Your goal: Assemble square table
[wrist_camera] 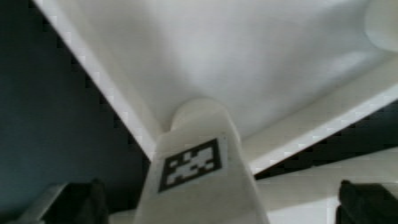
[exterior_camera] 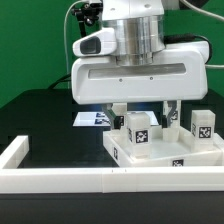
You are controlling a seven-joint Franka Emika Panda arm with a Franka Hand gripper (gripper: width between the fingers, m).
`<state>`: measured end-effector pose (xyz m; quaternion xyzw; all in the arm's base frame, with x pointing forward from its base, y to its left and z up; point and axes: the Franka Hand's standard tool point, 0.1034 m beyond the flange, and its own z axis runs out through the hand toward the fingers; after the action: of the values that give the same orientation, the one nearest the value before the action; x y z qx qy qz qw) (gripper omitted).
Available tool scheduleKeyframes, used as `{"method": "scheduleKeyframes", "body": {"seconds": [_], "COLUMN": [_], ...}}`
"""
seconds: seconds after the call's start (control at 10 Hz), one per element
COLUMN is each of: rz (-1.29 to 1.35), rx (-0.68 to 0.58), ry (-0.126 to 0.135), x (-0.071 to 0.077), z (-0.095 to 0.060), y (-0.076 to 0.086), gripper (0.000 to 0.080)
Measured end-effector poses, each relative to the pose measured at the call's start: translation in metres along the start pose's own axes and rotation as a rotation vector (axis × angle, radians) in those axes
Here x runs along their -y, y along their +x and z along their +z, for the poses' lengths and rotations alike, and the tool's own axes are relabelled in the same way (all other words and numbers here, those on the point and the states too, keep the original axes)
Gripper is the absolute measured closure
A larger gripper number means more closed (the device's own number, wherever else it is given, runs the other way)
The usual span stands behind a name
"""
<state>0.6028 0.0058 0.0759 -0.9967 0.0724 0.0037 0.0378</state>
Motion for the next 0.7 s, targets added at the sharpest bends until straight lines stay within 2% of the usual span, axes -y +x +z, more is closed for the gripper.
{"method": "scheduleKeyframes", "body": {"seconds": [0.1, 0.3, 0.5, 0.7], "rz": [-0.066, -0.226, -0.277, -0.277], "rx": [-0.004, -0.039, -0.038, -0.037], "ry": [0.0, -0.005, -0.009, -0.009], "x": [0.002, -0.011, -0.011, -0.011], "z": [0.0, 0.0, 0.001, 0.001], "y": [0.001, 0.002, 0.002, 0.002], "gripper": [0.0151, 0.0151, 0.0162, 0.0516]}}
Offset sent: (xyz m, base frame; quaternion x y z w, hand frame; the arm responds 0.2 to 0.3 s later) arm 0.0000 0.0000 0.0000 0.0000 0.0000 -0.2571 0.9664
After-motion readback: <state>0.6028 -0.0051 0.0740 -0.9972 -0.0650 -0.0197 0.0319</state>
